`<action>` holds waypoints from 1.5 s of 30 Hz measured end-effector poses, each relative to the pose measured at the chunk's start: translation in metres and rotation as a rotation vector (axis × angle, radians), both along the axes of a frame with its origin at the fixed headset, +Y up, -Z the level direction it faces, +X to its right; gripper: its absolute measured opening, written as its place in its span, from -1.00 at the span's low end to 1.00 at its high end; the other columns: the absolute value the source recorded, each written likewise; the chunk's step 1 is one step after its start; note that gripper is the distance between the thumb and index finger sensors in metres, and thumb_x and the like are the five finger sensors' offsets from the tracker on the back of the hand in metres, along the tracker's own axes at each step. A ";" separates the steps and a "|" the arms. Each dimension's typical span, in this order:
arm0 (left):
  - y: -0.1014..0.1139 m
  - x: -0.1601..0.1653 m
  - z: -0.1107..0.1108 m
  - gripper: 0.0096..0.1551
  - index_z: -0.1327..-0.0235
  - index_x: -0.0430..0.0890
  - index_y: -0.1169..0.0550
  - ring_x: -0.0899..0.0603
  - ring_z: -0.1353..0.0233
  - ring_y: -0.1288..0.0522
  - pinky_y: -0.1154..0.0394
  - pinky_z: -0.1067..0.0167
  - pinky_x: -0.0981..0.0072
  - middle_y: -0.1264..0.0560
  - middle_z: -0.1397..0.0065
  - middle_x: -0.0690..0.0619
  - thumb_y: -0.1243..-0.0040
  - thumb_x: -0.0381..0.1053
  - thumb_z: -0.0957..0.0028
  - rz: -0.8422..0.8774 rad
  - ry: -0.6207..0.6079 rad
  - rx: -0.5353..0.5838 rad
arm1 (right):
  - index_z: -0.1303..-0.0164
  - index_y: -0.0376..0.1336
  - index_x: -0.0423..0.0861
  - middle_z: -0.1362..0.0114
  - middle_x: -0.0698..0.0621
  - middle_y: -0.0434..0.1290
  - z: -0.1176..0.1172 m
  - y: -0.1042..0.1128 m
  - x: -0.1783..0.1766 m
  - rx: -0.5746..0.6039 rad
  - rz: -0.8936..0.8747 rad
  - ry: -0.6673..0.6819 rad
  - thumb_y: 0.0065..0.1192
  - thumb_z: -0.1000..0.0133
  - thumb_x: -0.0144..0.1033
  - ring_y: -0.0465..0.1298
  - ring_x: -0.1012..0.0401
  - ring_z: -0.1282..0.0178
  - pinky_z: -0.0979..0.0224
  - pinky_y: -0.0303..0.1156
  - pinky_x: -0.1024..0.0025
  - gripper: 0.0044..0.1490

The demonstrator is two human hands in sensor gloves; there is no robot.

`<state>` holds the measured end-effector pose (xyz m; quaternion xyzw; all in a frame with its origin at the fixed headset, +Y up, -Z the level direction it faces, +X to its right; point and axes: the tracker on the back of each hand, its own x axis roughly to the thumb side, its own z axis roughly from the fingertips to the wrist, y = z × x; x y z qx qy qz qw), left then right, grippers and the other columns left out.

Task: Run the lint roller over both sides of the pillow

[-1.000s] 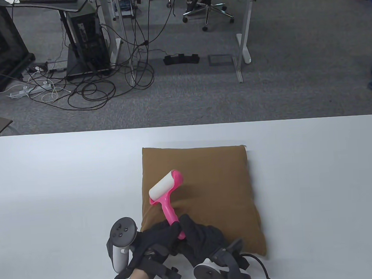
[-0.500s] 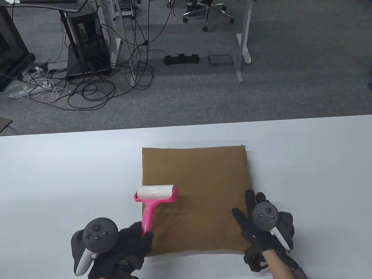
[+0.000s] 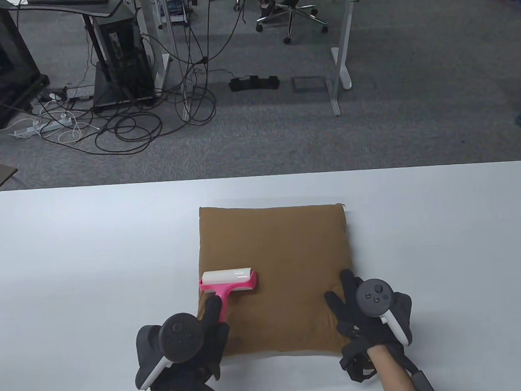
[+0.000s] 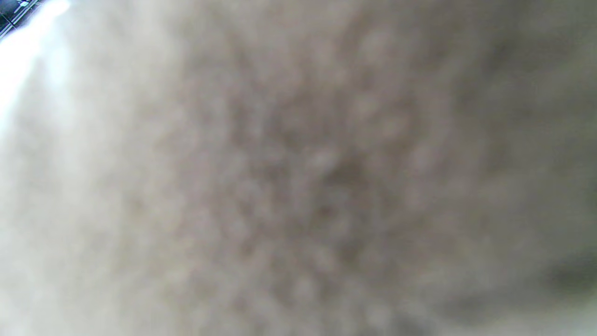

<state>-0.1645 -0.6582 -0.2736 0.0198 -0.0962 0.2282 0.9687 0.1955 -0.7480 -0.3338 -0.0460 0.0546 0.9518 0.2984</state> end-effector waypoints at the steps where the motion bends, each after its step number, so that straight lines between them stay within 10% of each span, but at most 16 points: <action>1: 0.000 0.005 -0.008 -0.24 -0.46 -0.24 -0.29 -0.01 0.58 -0.68 -0.64 0.34 -0.08 -0.79 0.19 -0.15 -0.17 0.09 -0.09 -0.015 0.015 0.007 | -0.72 -0.22 -0.01 -0.76 -0.36 -0.04 0.000 0.000 0.000 0.000 -0.002 0.000 -0.16 -0.26 0.24 0.15 -0.36 -0.57 -0.33 0.21 -0.40 -0.06; 18: -0.023 0.010 -0.114 -0.12 -0.58 -0.02 0.07 -0.03 0.32 -0.64 -0.55 0.02 -0.12 -0.61 -0.16 -0.07 -0.09 0.11 -0.15 -0.056 0.254 -0.229 | -0.72 -0.22 -0.02 -0.76 -0.38 -0.04 -0.002 0.000 -0.001 -0.013 -0.007 0.011 -0.16 -0.27 0.25 0.19 -0.35 -0.55 -0.33 0.22 -0.39 -0.06; 30: -0.002 -0.022 -0.061 -0.20 -0.45 -0.18 -0.33 -0.02 0.60 -0.66 -0.63 0.26 -0.12 -0.79 0.27 -0.09 -0.31 0.12 -0.02 -0.052 0.159 -0.015 | -0.72 -0.23 -0.02 -0.75 -0.38 -0.04 -0.003 0.000 -0.002 -0.017 -0.013 0.017 -0.16 -0.27 0.25 0.21 -0.36 -0.54 -0.33 0.23 -0.38 -0.06; 45: 0.013 -0.040 0.018 -0.27 -0.25 -0.34 -0.49 -0.01 0.77 -0.66 -0.68 0.42 -0.06 -0.83 0.53 -0.09 -0.35 0.13 0.01 -0.087 -0.024 -0.042 | -0.71 -0.24 -0.02 -0.76 -0.38 -0.06 -0.001 -0.001 -0.002 -0.013 -0.007 0.018 -0.17 -0.27 0.24 0.22 -0.36 -0.53 -0.32 0.23 -0.38 -0.06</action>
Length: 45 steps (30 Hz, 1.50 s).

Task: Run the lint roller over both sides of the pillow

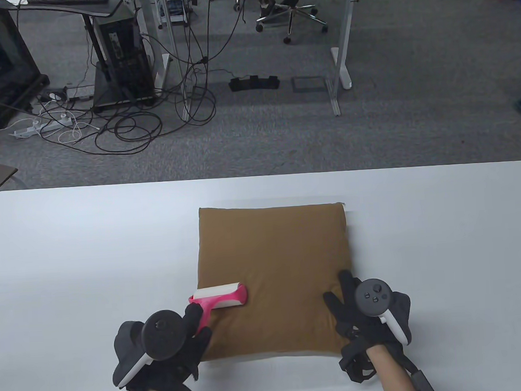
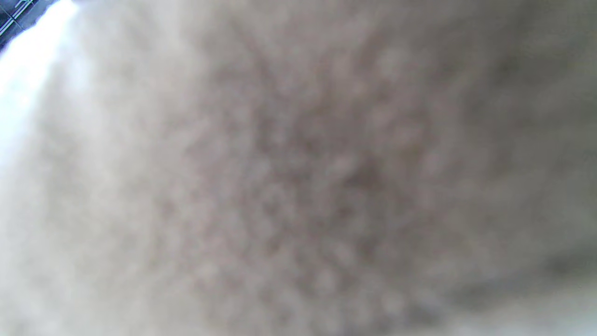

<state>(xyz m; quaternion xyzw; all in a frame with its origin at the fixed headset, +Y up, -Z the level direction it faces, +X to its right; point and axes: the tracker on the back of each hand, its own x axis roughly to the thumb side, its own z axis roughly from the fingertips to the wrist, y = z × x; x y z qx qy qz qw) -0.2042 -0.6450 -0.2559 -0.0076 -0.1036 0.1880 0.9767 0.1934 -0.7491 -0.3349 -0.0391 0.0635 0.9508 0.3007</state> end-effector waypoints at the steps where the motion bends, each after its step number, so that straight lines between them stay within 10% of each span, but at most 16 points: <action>1: 0.002 0.000 0.003 -0.27 -0.25 -0.34 -0.49 0.00 0.77 -0.66 -0.67 0.43 -0.05 -0.83 0.53 -0.09 -0.35 0.12 0.01 0.008 -0.015 -0.010 | -0.71 -0.24 -0.02 -0.76 -0.37 -0.06 0.000 0.000 0.000 0.000 0.001 -0.001 -0.17 -0.27 0.24 0.21 -0.36 -0.54 -0.32 0.23 -0.38 -0.06; 9: 0.035 0.019 0.011 -0.31 -0.18 -0.38 -0.56 0.05 0.83 -0.63 -0.68 0.51 0.00 -0.81 0.61 -0.10 -0.34 0.10 0.01 0.121 -0.095 0.129 | -0.72 -0.25 -0.01 -0.76 -0.37 -0.07 0.001 -0.001 0.000 -0.006 0.004 -0.013 -0.18 -0.27 0.25 0.21 -0.36 -0.54 -0.33 0.23 -0.37 -0.06; 20: 0.009 0.086 0.010 -0.24 -0.19 -0.40 -0.52 0.04 0.80 -0.65 -0.68 0.47 -0.03 -0.82 0.55 -0.08 -0.35 0.16 0.01 -0.063 -0.077 0.170 | -0.72 -0.26 -0.01 -0.76 -0.37 -0.07 0.002 -0.001 -0.001 -0.004 0.012 -0.014 -0.19 -0.27 0.25 0.21 -0.36 -0.53 -0.33 0.23 -0.37 -0.06; 28: 0.007 0.106 -0.035 -0.23 -0.25 -0.37 -0.47 0.03 0.75 -0.67 -0.68 0.42 -0.04 -0.83 0.46 -0.10 -0.34 0.15 -0.01 -0.140 0.030 0.227 | -0.72 -0.24 -0.03 -0.76 -0.37 -0.07 0.002 -0.001 -0.001 -0.010 0.006 -0.013 -0.19 -0.27 0.25 0.21 -0.36 -0.54 -0.33 0.23 -0.37 -0.06; 38: -0.013 0.096 -0.117 -0.16 -0.54 -0.11 -0.16 0.05 0.58 -0.65 -0.64 0.25 -0.03 -0.75 0.07 -0.06 -0.19 0.17 -0.10 -0.058 0.200 -0.067 | -0.72 -0.23 -0.04 -0.76 -0.38 -0.06 -0.001 0.000 -0.002 -0.011 0.012 -0.007 -0.19 -0.27 0.25 0.21 -0.36 -0.53 -0.32 0.24 -0.37 -0.06; 45: -0.011 0.098 -0.129 -0.16 -0.54 -0.10 -0.13 0.08 0.59 -0.64 -0.65 0.26 0.00 -0.75 0.02 -0.06 -0.18 0.16 -0.13 -0.069 0.233 -0.119 | -0.72 -0.22 -0.06 -0.75 -0.40 -0.04 -0.003 0.001 -0.006 -0.007 0.035 -0.002 -0.19 -0.28 0.24 0.23 -0.36 -0.53 -0.32 0.24 -0.38 -0.06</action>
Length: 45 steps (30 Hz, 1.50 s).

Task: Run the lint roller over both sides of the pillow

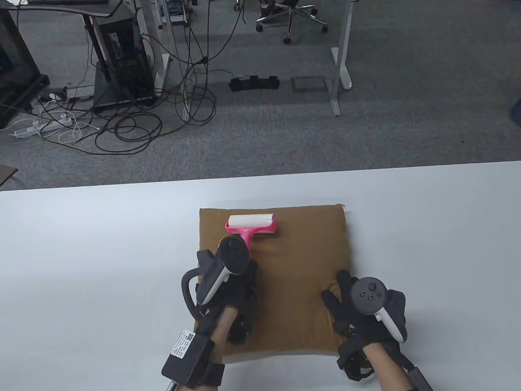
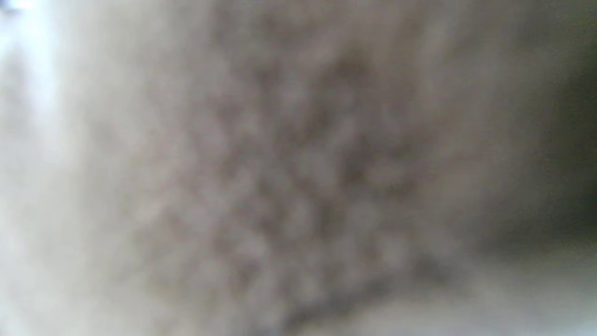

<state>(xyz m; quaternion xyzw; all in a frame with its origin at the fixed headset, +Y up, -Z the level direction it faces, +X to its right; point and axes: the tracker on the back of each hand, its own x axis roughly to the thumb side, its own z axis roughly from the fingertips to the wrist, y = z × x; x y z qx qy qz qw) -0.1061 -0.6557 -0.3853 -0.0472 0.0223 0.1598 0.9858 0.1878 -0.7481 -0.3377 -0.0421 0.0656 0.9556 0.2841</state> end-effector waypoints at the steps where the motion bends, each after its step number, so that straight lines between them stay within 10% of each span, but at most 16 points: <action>1: 0.001 -0.001 0.001 -0.16 -0.53 -0.11 -0.15 0.08 0.60 -0.64 -0.65 0.27 0.00 -0.76 0.05 -0.06 -0.20 0.16 -0.11 -0.003 -0.006 0.008 | -0.72 -0.22 -0.06 -0.75 -0.40 -0.05 0.000 0.000 0.000 -0.001 -0.003 0.000 -0.19 -0.28 0.24 0.23 -0.36 -0.53 -0.32 0.24 -0.38 -0.06; 17: 0.018 -0.058 0.080 -0.24 -0.28 -0.21 -0.52 0.10 0.82 -0.60 -0.67 0.50 0.04 -0.83 0.57 0.03 -0.40 0.23 0.04 0.100 -0.154 0.105 | -0.72 -0.27 -0.11 -0.73 -0.45 0.00 0.009 0.006 -0.002 0.013 0.080 -0.081 -0.21 -0.26 0.28 0.33 -0.40 -0.44 -0.28 0.29 -0.34 0.01; 29: 0.003 -0.107 0.118 -0.26 -0.24 -0.19 -0.56 0.10 0.82 -0.60 -0.67 0.50 0.04 -0.82 0.60 0.06 -0.41 0.25 0.04 0.266 -0.197 0.007 | -0.66 -0.20 -0.36 -0.67 -0.48 0.12 0.021 0.016 0.006 0.044 0.070 -0.137 -0.14 -0.26 0.24 0.37 -0.36 -0.43 -0.28 0.32 -0.31 0.09; 37: -0.001 -0.141 0.122 -0.26 -0.27 -0.41 -0.47 0.13 0.77 -0.61 -0.67 0.48 0.06 -0.78 0.51 0.08 -0.13 0.14 -0.10 0.498 -0.088 0.191 | -0.71 -0.19 -0.21 -0.73 -0.45 0.03 0.031 0.047 0.018 0.087 0.131 -0.122 -0.08 -0.26 0.24 0.16 -0.37 -0.56 -0.37 0.25 -0.32 0.04; 45: -0.044 -0.147 0.082 -0.24 -0.43 -0.39 -0.24 0.03 0.48 -0.67 -0.61 0.17 -0.09 -0.71 0.15 -0.02 0.08 0.10 -0.17 0.749 0.079 0.153 | -0.71 -0.42 0.04 -0.67 -0.63 0.02 0.028 0.028 0.023 -0.271 0.085 -0.016 -0.11 -0.11 0.51 0.45 -0.45 -0.34 -0.20 0.42 -0.32 0.23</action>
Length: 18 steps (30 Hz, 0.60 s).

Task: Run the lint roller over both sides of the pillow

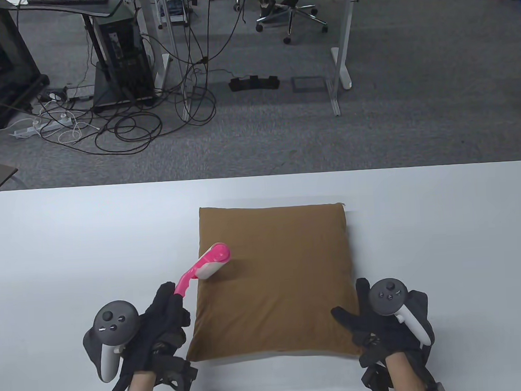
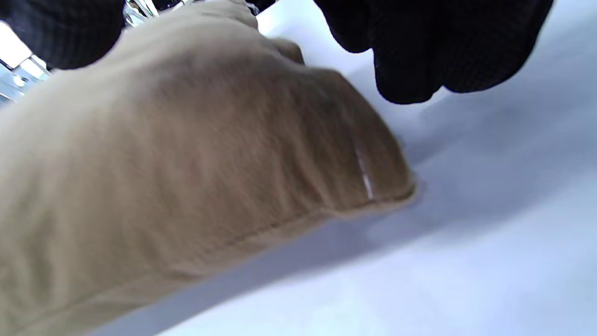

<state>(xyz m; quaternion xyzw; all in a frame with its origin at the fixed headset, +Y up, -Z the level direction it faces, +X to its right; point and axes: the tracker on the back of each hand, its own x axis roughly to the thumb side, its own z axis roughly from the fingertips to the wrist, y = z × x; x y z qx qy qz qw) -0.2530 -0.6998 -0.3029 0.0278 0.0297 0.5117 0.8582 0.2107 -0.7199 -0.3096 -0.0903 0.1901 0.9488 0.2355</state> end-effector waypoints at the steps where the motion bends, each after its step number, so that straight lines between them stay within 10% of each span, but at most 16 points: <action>1: -0.006 0.000 -0.006 -0.25 -0.44 -0.38 -0.24 0.04 0.47 -0.66 -0.61 0.16 -0.08 -0.71 0.15 -0.01 0.09 0.10 -0.17 0.038 0.014 0.010 | -0.70 -0.45 -0.01 -0.66 -0.63 0.04 -0.001 -0.004 -0.002 -0.012 0.048 0.000 -0.15 -0.10 0.52 0.50 -0.41 -0.29 -0.17 0.45 -0.29 0.25; 7: -0.030 0.000 -0.015 -0.24 -0.43 -0.39 -0.24 0.05 0.48 -0.65 -0.61 0.14 -0.08 -0.70 0.16 0.00 0.11 0.12 -0.17 0.186 0.058 0.139 | -0.63 -0.56 -0.10 -0.62 -0.59 0.16 -0.007 -0.014 -0.003 -0.052 0.029 0.006 -0.20 -0.09 0.53 0.63 -0.11 0.13 0.17 0.52 0.07 0.32; 10: -0.036 0.000 -0.011 -0.24 -0.43 -0.40 -0.23 0.05 0.47 -0.65 -0.61 0.14 -0.08 -0.70 0.14 -0.01 0.12 0.11 -0.18 0.241 0.103 0.128 | -0.66 -0.46 -0.20 -0.38 -0.33 0.53 -0.012 -0.017 0.001 -0.033 -0.008 -0.015 -0.16 -0.09 0.53 0.65 0.00 0.30 0.31 0.54 0.17 0.35; 18: -0.043 -0.011 -0.001 -0.24 -0.38 -0.44 -0.27 0.02 0.52 -0.66 -0.62 0.21 -0.10 -0.72 0.19 -0.04 0.08 0.09 -0.16 0.447 0.153 0.113 | -0.69 -0.24 -0.18 -0.18 -0.20 0.64 -0.014 0.004 0.009 0.229 -0.081 -0.125 0.02 -0.27 0.02 0.70 -0.01 0.03 0.03 0.59 -0.01 -0.04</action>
